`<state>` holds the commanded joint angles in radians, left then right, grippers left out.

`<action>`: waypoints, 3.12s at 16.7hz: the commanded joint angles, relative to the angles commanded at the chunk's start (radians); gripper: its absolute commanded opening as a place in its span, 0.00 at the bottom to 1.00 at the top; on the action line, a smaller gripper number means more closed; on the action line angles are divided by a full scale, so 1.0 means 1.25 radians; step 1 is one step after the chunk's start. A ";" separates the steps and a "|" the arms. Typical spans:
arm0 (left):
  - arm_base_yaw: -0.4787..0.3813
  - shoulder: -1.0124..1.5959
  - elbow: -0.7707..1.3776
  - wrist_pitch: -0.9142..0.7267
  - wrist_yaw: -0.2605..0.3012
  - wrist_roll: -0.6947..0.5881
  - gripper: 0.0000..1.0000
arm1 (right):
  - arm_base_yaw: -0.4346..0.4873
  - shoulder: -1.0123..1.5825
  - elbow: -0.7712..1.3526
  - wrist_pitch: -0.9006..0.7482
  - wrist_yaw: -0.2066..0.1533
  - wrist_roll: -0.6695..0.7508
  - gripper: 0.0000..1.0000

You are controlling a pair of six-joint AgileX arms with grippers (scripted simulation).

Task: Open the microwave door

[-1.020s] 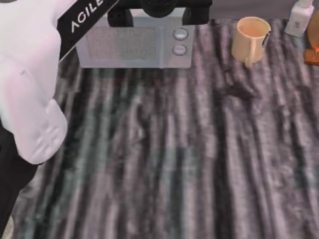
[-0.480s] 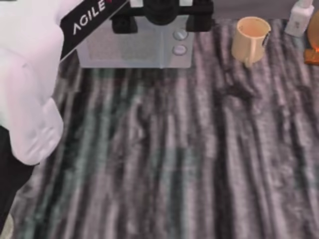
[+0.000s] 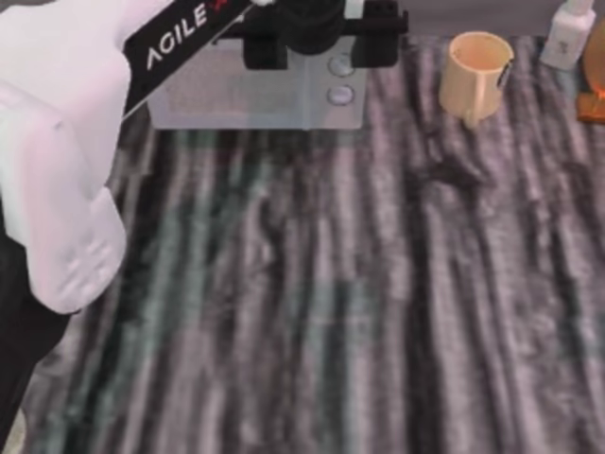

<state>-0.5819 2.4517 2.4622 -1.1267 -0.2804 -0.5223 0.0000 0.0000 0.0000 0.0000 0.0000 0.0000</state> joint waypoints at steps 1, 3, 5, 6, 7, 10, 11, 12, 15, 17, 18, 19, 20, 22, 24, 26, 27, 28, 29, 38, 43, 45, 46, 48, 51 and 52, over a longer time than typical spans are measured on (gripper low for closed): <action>0.000 0.000 0.000 0.000 0.000 0.000 0.25 | 0.000 0.000 0.000 0.000 0.000 0.000 1.00; 0.000 0.000 0.000 0.000 0.000 0.000 0.10 | 0.000 0.000 0.000 0.000 0.000 0.000 1.00; 0.000 0.000 0.000 0.000 0.000 0.000 0.00 | 0.000 0.000 0.000 0.000 0.000 0.000 1.00; 0.000 0.000 0.000 0.000 0.000 0.000 0.00 | 0.000 0.000 0.000 0.000 0.000 0.000 1.00; 0.000 0.000 0.000 0.000 0.000 0.000 0.00 | 0.000 0.000 0.000 0.000 0.000 0.000 1.00; 0.000 0.000 0.000 0.000 0.000 0.000 0.00 | 0.000 0.000 0.000 0.000 0.000 0.000 1.00; 0.000 0.000 0.000 0.000 0.000 0.000 0.00 | 0.000 0.000 0.000 0.000 0.000 0.000 1.00; 0.000 0.000 0.000 0.000 0.000 0.000 0.00 | 0.000 0.000 0.000 0.000 0.000 0.000 1.00; -0.018 -0.031 -0.048 0.006 0.001 -0.003 0.00 | 0.000 0.000 0.000 0.000 0.000 0.000 1.00; -0.018 -0.058 -0.094 0.028 -0.005 -0.007 0.00 | 0.000 0.000 0.000 0.000 0.000 0.000 1.00; -0.018 -0.074 -0.125 0.042 -0.007 -0.011 0.00 | 0.000 0.000 0.000 0.000 0.000 0.000 1.00; -0.020 -0.090 -0.157 0.056 -0.009 -0.015 0.00 | 0.000 0.000 0.000 0.000 0.000 0.000 1.00; -0.022 -0.104 -0.184 0.069 -0.011 -0.019 0.00 | 0.000 0.000 0.000 0.000 0.000 0.000 1.00; -0.024 -0.122 -0.214 0.085 -0.012 -0.023 0.00 | 0.000 0.000 0.000 0.000 0.000 0.000 1.00; -0.024 -0.123 -0.216 0.087 -0.012 -0.023 0.00 | 0.000 0.000 0.000 0.000 0.000 0.000 1.00; -0.024 -0.123 -0.216 0.087 -0.012 -0.023 0.00 | 0.000 0.000 0.000 0.000 0.000 0.000 1.00; -0.024 -0.123 -0.216 0.087 -0.012 -0.023 0.00 | 0.000 0.000 0.000 0.000 0.000 0.000 1.00; -0.024 -0.123 -0.216 0.087 -0.012 -0.023 0.00 | 0.000 0.000 0.000 0.000 0.000 0.000 1.00; -0.024 -0.123 -0.216 0.087 -0.012 -0.023 0.00 | 0.000 0.000 0.000 0.000 0.000 0.000 1.00; -0.024 -0.123 -0.216 0.087 -0.012 -0.023 0.00 | 0.000 0.000 0.000 0.000 0.000 0.000 1.00; -0.024 -0.123 -0.216 0.087 -0.012 -0.023 0.00 | 0.000 0.000 0.000 0.000 0.000 0.000 1.00; -0.024 -0.123 -0.216 0.087 -0.012 -0.023 0.00 | 0.000 0.000 0.000 0.000 0.000 0.000 1.00; -0.024 -0.123 -0.216 0.087 -0.012 -0.023 0.00 | 0.000 0.000 0.000 0.000 0.000 0.000 1.00; -0.028 -0.121 -0.214 0.088 -0.007 -0.027 0.00 | 0.000 0.000 0.000 0.000 0.000 0.000 1.00; -0.025 -0.143 -0.247 0.107 -0.005 -0.009 0.00 | 0.000 0.000 0.000 0.000 0.000 0.000 1.00; -0.023 -0.157 -0.271 0.118 -0.001 0.002 0.00 | 0.000 0.000 0.000 0.000 0.000 0.000 1.00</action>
<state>-0.6102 2.2552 2.1237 -0.9791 -0.2820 -0.5195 0.0000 0.0000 0.0000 0.0000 0.0000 0.0000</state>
